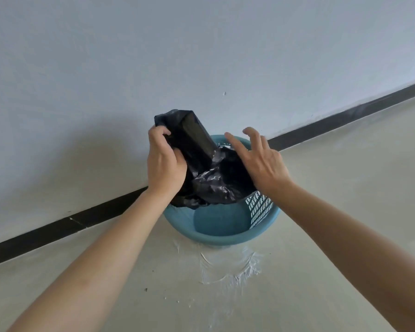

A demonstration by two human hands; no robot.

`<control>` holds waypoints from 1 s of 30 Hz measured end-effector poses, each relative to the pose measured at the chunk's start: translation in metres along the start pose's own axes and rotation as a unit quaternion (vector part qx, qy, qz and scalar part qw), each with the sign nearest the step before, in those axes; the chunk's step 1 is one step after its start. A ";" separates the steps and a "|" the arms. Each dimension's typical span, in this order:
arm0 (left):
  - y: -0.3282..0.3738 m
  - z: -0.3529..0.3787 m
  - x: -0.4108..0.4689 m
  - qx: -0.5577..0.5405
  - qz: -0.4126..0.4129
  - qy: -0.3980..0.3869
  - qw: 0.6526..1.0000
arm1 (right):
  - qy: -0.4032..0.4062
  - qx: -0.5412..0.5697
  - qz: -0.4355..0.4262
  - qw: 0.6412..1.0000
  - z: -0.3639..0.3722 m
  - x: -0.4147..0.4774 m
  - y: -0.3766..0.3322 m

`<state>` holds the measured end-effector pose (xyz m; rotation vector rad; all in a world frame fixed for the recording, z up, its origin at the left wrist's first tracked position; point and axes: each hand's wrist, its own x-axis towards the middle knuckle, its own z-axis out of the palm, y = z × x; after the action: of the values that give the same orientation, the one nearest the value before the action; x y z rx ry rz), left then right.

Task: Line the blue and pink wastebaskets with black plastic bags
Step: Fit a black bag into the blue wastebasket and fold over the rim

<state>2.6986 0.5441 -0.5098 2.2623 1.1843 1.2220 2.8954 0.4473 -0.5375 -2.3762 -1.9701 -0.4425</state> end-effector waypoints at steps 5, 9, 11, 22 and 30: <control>-0.035 0.002 -0.028 0.238 0.015 -0.212 0.948 | -0.240 -0.023 -0.069 0.968 0.006 -0.013 0.005; -0.035 0.000 -0.032 0.159 -0.028 -0.222 0.962 | -0.263 0.117 0.019 0.958 -0.004 -0.010 0.006; -0.032 -0.002 -0.034 0.110 -0.063 -0.222 0.967 | -0.109 0.135 0.040 0.984 -0.018 -0.012 -0.004; -0.032 -0.019 -0.021 -0.048 -0.147 -0.323 0.934 | -0.327 0.068 0.010 0.943 0.012 -0.040 -0.030; -0.026 -0.019 -0.007 0.042 -0.141 -0.214 0.966 | 0.053 0.074 0.098 0.991 0.014 -0.017 -0.011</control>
<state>2.6676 0.5526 -0.5175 2.1663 1.3389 0.5513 2.8845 0.4358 -0.5563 -2.3689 -1.6456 -0.3908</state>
